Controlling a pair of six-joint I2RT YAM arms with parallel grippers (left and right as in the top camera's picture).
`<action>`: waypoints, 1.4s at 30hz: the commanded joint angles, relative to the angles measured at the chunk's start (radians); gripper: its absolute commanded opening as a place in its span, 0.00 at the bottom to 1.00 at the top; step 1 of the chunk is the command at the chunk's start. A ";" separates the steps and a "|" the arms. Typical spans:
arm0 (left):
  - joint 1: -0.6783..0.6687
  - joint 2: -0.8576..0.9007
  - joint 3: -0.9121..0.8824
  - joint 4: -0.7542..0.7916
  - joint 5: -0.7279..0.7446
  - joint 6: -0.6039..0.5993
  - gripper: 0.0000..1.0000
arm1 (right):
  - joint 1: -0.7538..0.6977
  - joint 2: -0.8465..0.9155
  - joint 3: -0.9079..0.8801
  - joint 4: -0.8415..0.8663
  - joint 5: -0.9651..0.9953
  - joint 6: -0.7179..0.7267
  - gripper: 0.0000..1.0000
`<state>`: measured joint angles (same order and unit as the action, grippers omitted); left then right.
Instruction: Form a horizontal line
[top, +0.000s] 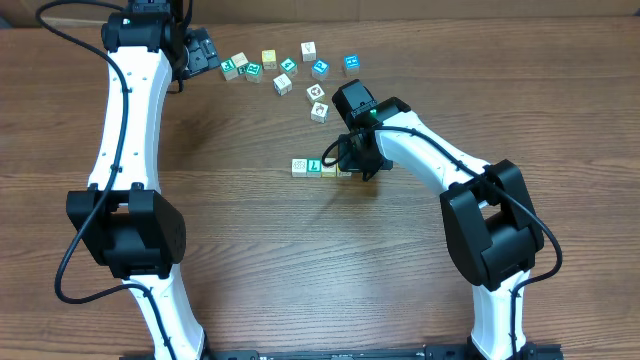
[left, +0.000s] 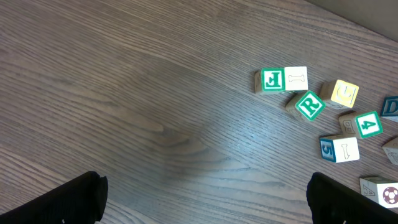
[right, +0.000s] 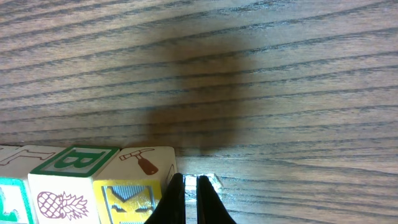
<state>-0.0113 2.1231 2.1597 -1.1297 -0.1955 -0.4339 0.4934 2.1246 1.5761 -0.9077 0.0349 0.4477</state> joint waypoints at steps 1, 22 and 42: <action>0.000 -0.004 0.013 0.001 -0.002 0.012 1.00 | 0.005 0.013 -0.006 0.005 0.016 -0.003 0.04; 0.000 -0.004 0.013 0.001 -0.002 0.011 1.00 | 0.011 0.013 -0.006 0.008 0.016 -0.003 0.04; 0.000 -0.004 0.013 0.001 -0.002 0.011 1.00 | 0.010 0.013 -0.006 0.008 0.018 -0.029 0.04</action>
<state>-0.0113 2.1231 2.1597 -1.1297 -0.1951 -0.4339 0.4992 2.1246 1.5761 -0.9047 0.0380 0.4248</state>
